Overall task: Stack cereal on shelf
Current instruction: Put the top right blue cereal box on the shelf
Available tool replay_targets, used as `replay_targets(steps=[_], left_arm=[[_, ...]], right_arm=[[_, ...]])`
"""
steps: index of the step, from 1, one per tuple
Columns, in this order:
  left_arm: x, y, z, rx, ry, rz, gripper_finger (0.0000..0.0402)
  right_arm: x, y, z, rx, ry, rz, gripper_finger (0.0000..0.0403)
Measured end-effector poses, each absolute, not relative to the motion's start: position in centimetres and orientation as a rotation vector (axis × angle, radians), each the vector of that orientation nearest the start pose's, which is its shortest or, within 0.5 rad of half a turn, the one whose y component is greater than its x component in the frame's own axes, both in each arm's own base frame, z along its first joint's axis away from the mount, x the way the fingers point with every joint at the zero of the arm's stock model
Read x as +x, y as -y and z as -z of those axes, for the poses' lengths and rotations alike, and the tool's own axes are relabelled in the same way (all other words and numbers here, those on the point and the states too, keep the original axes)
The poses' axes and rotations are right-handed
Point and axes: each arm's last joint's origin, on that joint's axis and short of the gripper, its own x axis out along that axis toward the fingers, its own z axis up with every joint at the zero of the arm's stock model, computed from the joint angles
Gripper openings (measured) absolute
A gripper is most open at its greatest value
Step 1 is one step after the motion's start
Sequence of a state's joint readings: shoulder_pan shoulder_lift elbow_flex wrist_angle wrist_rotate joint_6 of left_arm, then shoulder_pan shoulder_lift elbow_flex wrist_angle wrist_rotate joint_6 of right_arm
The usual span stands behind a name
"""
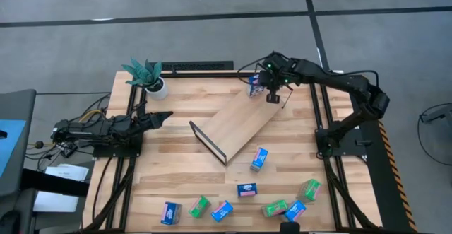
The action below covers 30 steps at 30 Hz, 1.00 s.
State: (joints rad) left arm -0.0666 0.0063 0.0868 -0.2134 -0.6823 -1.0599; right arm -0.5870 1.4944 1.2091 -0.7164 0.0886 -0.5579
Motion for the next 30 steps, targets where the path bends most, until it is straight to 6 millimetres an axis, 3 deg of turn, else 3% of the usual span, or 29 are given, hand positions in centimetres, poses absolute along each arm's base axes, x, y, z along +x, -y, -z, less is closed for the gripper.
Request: replay_targets(steps=[30], left_arm=[[8.59,-1.25,-17.24,-0.973,0.208,-0.619,0.0286]], right_arm=[[25.41,17.48,-27.77,-0.349,-1.122,0.396,0.0019]])
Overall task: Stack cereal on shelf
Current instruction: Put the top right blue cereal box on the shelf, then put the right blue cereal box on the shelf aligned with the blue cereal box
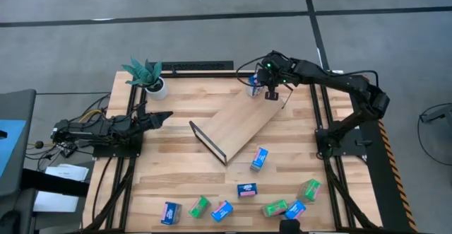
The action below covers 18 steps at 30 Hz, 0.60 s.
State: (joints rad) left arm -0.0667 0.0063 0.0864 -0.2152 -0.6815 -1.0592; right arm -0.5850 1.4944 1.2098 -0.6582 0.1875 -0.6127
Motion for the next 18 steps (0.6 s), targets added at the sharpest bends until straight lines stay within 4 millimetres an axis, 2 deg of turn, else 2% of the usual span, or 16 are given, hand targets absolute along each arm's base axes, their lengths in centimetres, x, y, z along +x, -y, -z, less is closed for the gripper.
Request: replay_targets(steps=[10,14,18], left_arm=[[8.6,-1.3,-17.2,-0.973,0.208,-0.619,0.0286],[8.6,-1.3,-17.2,-0.973,0.206,-0.618,0.0286],[8.6,-1.2,-17.2,-0.974,0.205,-0.615,0.0286]], right_arm=[[25.4,17.1,-27.6,-0.352,-1.156,0.392,0.0025],[25.4,16.0,-27.9,-0.355,-1.178,0.357,0.0026],[25.4,14.0,-29.1,-0.351,-1.213,0.266,0.0034]])
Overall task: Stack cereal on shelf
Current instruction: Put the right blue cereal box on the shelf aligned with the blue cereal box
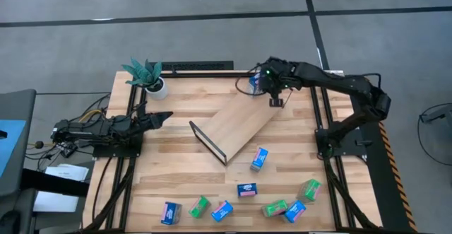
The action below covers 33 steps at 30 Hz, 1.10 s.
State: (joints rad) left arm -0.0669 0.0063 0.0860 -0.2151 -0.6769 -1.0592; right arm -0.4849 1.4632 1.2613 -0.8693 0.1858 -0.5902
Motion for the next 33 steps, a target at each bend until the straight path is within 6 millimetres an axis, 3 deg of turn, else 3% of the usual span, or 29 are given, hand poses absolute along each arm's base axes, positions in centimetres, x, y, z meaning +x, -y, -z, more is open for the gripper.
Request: replay_targets(steps=[5,10,16,26,33], left_arm=[[8.7,-1.2,-17.2,-0.979,0.187,-0.585,0.0286],[8.8,-1.0,-17.2,-0.993,0.154,-0.526,0.0286],[8.8,-0.9,-17.2,-0.999,0.132,-0.485,0.0286],[8.9,-0.8,-17.4,-0.992,0.14,-0.455,0.0286],[9.1,-0.5,-18.4,-0.948,0.16,-0.293,0.0286]], right_arm=[[25.2,10.4,-31.7,-0.279,-1.159,0.117,0.0081],[23.8,6.0,-34.5,-0.158,-1.11,-0.016,0.0156],[21.8,0.6,-36.2,-0.031,-1.077,-0.067,0.0211],[20.9,-7.8,-36.0,0.113,-1.082,-0.048,0.0203],[21.5,-11.8,-34.8,0.183,-1.088,-0.041,0.0247]])
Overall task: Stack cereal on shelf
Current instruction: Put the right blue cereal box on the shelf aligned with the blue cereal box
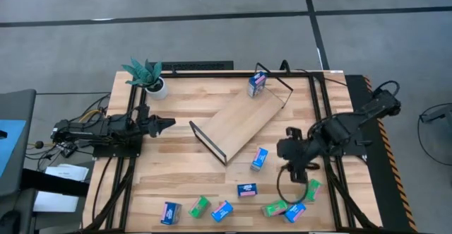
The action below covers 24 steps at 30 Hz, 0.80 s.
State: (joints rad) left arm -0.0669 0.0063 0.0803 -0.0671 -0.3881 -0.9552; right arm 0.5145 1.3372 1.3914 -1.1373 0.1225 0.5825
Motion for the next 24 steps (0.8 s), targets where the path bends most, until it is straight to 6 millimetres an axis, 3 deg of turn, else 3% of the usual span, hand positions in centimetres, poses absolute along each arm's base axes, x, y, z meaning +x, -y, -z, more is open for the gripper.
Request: replay_targets(steps=[4,10,16,24], left_arm=[[9.1,-0.3,-19.2,-0.953,0.192,-0.181,0.0287],[9.1,-0.1,-19.6,-0.934,0.196,-0.103,0.0292],[9.1,0.1,-19.6,-0.89,0.165,-0.056,0.0293],[9.2,0.4,-19.4,-0.848,0.104,0.036,0.0293]], right_arm=[[23.2,-13.8,-33.9,0.203,-1.053,-0.08,0.0272],[26.4,-16.5,-31.9,0.145,-0.967,-0.188,0.0277],[29.2,-17.1,-29.8,0.192,-0.955,-0.16,0.0292],[32.4,-17.4,-27.4,0.235,-0.911,-0.154,0.0363]])
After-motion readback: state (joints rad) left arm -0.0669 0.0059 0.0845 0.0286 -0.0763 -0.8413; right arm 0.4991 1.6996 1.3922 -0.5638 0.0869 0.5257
